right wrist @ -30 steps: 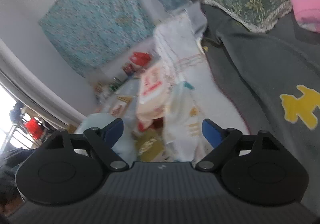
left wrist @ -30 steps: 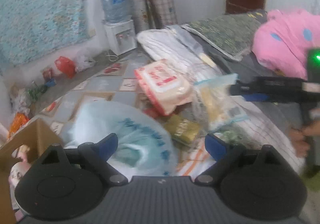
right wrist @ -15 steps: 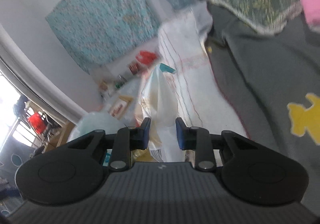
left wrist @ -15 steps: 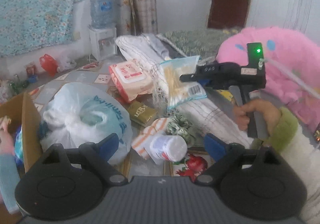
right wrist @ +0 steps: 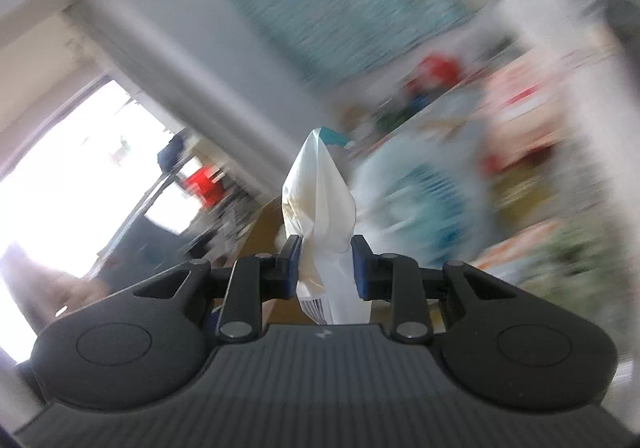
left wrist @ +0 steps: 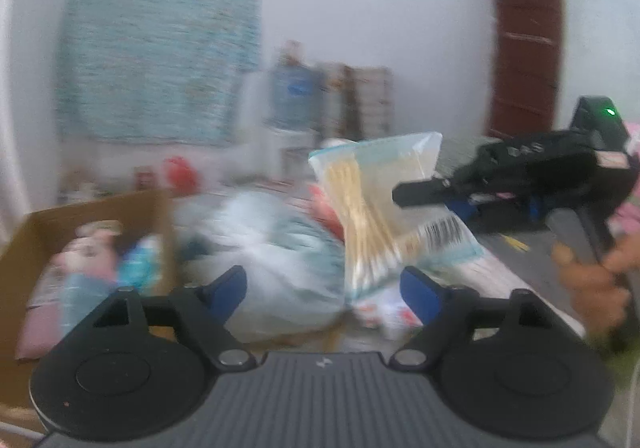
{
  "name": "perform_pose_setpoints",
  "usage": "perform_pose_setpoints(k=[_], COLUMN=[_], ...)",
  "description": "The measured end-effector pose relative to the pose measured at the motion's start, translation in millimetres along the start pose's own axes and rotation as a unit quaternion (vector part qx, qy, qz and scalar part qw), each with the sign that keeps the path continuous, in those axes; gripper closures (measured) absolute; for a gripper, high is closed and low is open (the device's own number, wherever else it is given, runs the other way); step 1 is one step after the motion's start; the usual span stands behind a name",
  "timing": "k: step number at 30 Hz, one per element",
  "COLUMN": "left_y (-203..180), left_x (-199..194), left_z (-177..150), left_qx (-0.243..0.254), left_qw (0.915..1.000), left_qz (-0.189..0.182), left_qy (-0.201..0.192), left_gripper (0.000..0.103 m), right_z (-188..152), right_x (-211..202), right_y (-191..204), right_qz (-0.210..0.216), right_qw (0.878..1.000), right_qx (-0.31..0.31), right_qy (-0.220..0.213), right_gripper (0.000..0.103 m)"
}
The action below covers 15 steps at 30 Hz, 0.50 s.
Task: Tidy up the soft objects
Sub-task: 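Carry the cotton swab bag over the box and open the right tool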
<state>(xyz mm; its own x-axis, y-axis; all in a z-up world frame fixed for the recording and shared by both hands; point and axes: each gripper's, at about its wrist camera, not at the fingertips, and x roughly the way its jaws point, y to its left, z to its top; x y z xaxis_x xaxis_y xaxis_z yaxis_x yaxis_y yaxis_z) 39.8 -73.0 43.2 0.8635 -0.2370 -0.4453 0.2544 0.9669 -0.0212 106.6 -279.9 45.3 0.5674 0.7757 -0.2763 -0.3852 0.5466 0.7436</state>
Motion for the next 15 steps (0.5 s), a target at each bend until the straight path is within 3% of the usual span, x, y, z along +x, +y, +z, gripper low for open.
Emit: perform_pose_setpoints(k=[3,7,11,15], left_y=[34.6,87.4,136.6,174.4], left_x=[-16.4,-36.3,-54.4,-66.5], left_z=[-1.2,-9.7,-22.0,-37.7], left_qx=[-0.04,-0.088,-0.14,-0.193], left_qw=[0.9985,0.989,0.9723,0.9585], left_qz=[0.034,0.117,0.185,0.209], left_qy=[-0.014,-0.025,-0.027,-0.022], left_gripper=[0.019,0.018,0.018,0.018], right_z=[0.9,4.9,6.1,-4.7], right_x=[51.0,130.3,211.8,275.4], right_y=[26.0,56.8,76.0,89.9], right_qz=[0.05,0.065,0.022,-0.044], right_qw=[0.998,0.992,0.987,0.979], right_qx=[0.004,0.005,0.003,-0.028], right_qy=[0.049,0.106,0.16,0.197], right_gripper=[0.078,0.078,0.078,0.075])
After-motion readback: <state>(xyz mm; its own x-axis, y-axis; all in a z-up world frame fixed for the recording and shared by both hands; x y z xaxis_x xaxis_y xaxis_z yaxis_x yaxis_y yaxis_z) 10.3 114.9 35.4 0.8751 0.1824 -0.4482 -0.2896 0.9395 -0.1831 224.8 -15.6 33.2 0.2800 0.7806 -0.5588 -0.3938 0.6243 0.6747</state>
